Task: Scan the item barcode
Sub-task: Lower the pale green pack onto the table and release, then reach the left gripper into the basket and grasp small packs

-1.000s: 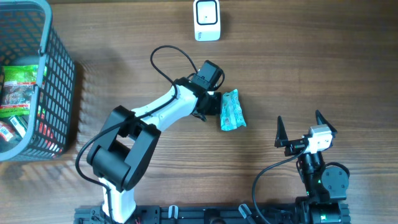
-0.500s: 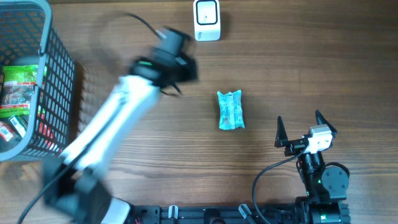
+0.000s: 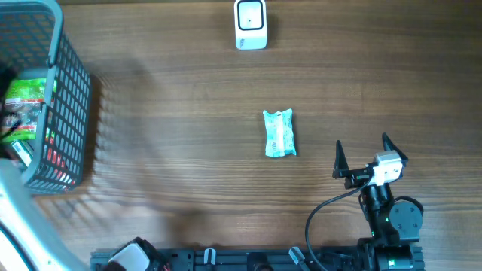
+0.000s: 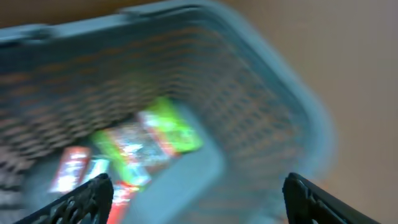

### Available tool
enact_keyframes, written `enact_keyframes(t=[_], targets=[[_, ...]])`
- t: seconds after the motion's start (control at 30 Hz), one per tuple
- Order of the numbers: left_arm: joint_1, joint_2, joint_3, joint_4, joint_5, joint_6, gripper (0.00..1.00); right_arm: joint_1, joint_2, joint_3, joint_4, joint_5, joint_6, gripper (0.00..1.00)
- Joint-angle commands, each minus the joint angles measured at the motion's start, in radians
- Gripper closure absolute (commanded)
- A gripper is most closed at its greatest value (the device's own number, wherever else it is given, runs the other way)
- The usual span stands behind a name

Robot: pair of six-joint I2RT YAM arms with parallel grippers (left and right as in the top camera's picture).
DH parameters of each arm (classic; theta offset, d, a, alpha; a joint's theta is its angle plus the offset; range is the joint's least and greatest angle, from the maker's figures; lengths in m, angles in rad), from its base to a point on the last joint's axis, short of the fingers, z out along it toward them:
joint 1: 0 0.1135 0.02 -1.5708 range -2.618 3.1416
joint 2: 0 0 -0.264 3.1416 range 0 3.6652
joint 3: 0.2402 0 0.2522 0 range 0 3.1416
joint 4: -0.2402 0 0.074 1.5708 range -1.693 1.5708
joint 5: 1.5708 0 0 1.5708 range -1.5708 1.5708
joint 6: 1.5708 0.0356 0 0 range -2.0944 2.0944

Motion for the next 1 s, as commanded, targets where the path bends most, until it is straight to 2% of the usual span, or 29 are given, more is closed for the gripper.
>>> enact_keyframes(t=[0.0,0.13,0.17,0.27,0.37,0.97], targets=[[0.108,0.117,-0.01,-0.045,0.0,0.097,0.0,0.001,-0.002,-0.001,0.005,-0.002,0.001,0.0],[0.155,0.282,-0.01,-0.104,0.0,0.211,0.0,0.001,-0.002,-0.001,0.005,-0.002,0.001,0.0],[0.166,0.351,-0.009,-0.127,0.0,0.227,0.0,0.001,-0.002,-0.001,0.005,-0.002,0.001,0.0],[0.173,0.428,-0.01,-0.145,0.0,0.227,0.0,0.001,-0.002,-0.001,0.005,-0.002,0.001,0.0],[0.176,0.504,-0.01,-0.143,0.0,0.284,0.0,0.001,-0.002,-0.001,0.005,-0.002,0.001,0.0],[0.267,0.635,-0.01,-0.096,0.005,0.305,0.0,0.001,-0.002,-0.001,0.005,-0.002,0.001,0.0]])
